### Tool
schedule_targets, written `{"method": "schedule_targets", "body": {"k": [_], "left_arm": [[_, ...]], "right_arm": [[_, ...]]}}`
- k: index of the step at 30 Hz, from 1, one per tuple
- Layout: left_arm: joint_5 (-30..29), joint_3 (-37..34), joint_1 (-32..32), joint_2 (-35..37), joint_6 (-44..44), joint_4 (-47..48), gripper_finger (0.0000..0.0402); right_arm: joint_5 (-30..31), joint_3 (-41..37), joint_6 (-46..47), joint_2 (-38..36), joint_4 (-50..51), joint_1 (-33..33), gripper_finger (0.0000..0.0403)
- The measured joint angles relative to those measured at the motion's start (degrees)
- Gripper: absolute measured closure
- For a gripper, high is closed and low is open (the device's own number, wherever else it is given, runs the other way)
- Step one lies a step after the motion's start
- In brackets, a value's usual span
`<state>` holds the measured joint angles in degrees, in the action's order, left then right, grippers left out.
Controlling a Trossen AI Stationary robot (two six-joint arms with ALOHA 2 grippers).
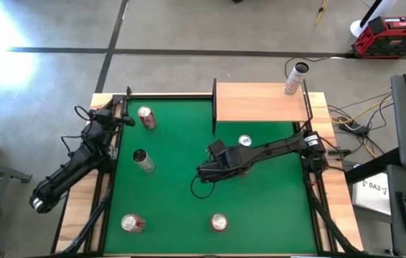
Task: Place canned beverage on shelf
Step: Adjust the blue soda can
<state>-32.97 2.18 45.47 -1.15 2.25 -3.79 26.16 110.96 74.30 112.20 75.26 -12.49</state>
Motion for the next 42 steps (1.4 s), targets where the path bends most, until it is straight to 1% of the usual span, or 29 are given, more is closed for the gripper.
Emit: {"method": "schedule_targets", "body": {"k": [3, 9, 17, 27, 30, 32, 35, 42], "left_arm": [[0.00, -0.01, 0.00, 0.00, 0.01, 0.00, 0.0108], [0.00, -0.01, 0.00, 0.00, -0.01, 0.00, 0.0108], [0.00, 0.00, 0.01, 0.00, -0.01, 0.00, 0.0108], [0.00, -0.01, 0.01, 0.00, 0.01, 0.00, 0.0108], [0.00, -0.01, 0.01, 0.00, 0.02, 0.04, 0.0108], [0.00, 0.01, 0.00, 0.00, 0.02, 0.04, 0.0108], [0.00, 0.01, -0.02, 0.00, 0.00, 0.04, 0.0108], [0.00, -0.01, 0.01, 0.00, 0.00, 0.04, 0.0108]], "right_arm": [[0.25, 0.02, 7.02, 0.00, 0.55, 0.00, 0.0021], [0.42, -0.77, 17.28, 0.04, 1.69, 0.06, 0.0021], [0.41, -1.60, 24.51, 1.30, 1.78, 0.18, 0.0021], [0.34, -1.62, 35.54, 6.57, 1.66, 2.23, 0.0021], [-0.58, -1.62, 37.15, 7.95, 1.33, 2.77, 0.0025], [-1.33, -1.62, 36.94, 8.41, 0.80, 3.13, 0.0035], [-2.16, -1.60, 35.89, 8.64, 0.57, 3.57, 0.0065], [-2.64, -1.58, 35.21, 8.54, 0.52, 3.50, 0.0178]]}}
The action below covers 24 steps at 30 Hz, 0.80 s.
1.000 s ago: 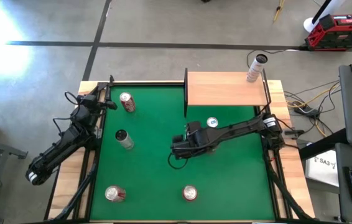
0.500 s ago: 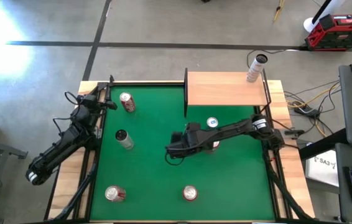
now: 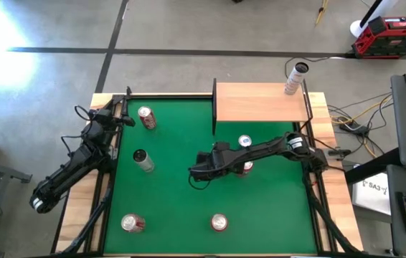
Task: Place canned beverage on shelf
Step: Adjust the blue soda can
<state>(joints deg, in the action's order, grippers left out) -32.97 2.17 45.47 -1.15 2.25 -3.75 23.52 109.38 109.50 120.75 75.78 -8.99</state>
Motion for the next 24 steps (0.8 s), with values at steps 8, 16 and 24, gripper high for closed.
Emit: {"method": "schedule_targets", "body": {"k": [8, 16, 24], "left_arm": [[0.00, 0.00, 0.00, 0.00, 0.00, -0.02, 0.0108], [0.00, 0.00, -0.02, 0.00, 0.01, -0.03, 0.0108], [0.00, 0.00, 0.00, 0.00, 0.01, -0.04, 0.0108]], "right_arm": [[-2.02, 0.00, -14.98, -1.39, -3.37, -0.13, 0.0180], [-1.60, 0.04, -45.52, -5.46, -6.22, -0.23, 0.0157], [-2.04, 0.01, -63.02, -5.46, -12.85, -0.24, 0.0153]]}}
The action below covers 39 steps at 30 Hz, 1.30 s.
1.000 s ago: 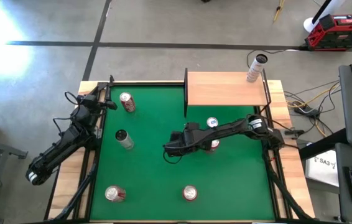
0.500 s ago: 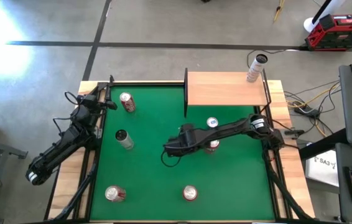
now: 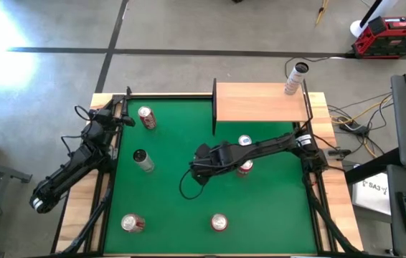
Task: Place canned beverage on shelf
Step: Adjust the blue soda can
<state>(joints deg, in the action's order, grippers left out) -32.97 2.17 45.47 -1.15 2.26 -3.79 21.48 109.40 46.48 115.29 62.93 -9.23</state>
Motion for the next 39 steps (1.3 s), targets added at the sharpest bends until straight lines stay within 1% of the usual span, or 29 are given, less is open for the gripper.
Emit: {"method": "schedule_targets", "body": {"k": [4, 9, 12, 15, 23, 29, 39], "left_arm": [[0.00, 0.00, 0.00, 0.00, -0.01, 0.00, 0.0108], [0.00, 0.01, -0.01, 0.00, -0.01, 0.00, 0.0108], [0.00, 0.00, -0.01, 0.00, -0.01, 0.00, 0.0108], [0.00, 0.01, 0.00, 0.00, -0.01, 0.00, 0.0108], [0.00, 0.01, 0.00, 0.00, -0.02, 0.01, 0.0108], [0.00, 0.01, 0.00, 0.00, -0.01, 0.00, 0.0108], [0.00, 0.00, -0.02, 0.00, 0.00, 0.02, 0.0108]], "right_arm": [[-2.29, -0.04, -9.40, 0.01, -5.33, 0.02, 0.0176], [-4.99, -0.43, -17.86, 0.01, -8.54, 0.29, 0.0171], [-8.94, -0.43, -22.22, 0.01, -9.71, 1.28, 0.0161], [-12.80, -0.99, -25.42, 0.01, -10.27, 2.67, 0.0160], [-18.88, -5.44, -31.57, 0.06, -11.47, 6.74, 0.0163], [-19.83, -6.59, -36.19, 0.06, -12.47, 8.58, 0.0163], [-20.58, -7.93, -49.95, 0.06, -18.30, 8.76, 0.0158]]}}
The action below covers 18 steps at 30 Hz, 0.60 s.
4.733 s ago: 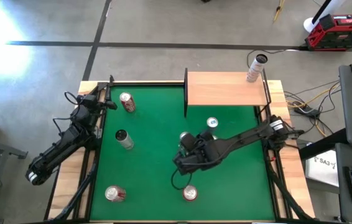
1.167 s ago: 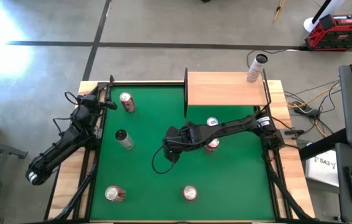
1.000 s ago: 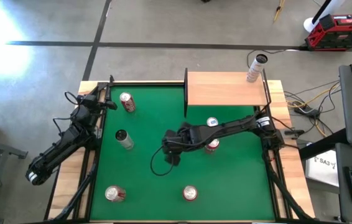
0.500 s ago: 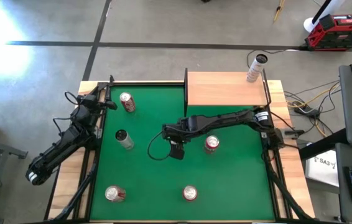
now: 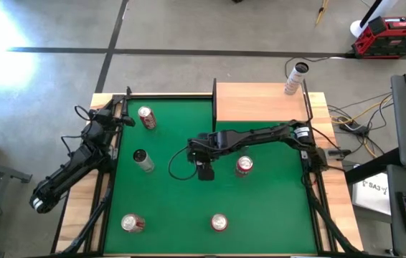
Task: Place canned beverage on shelf
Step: Adjust the blue soda can
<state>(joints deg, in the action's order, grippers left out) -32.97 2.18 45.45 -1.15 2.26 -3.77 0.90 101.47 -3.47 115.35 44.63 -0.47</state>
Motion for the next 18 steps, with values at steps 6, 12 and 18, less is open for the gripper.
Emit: {"method": "schedule_targets", "body": {"k": [6, 12, 18], "left_arm": [[0.00, 0.02, 0.02, 0.00, 0.00, 0.00, 0.0108], [0.00, 0.00, 0.01, 0.00, -0.01, 0.00, 0.0108], [0.00, 0.02, 0.00, 0.00, 0.00, 0.00, 0.0108]], "right_arm": [[-5.34, -0.06, -6.49, 0.00, -0.73, 0.73, 0.0157], [-5.69, -0.82, -3.24, 0.00, -2.27, 2.11, 0.0156], [-5.27, -1.28, -1.05, 0.00, -4.27, 2.27, 0.0156]]}}
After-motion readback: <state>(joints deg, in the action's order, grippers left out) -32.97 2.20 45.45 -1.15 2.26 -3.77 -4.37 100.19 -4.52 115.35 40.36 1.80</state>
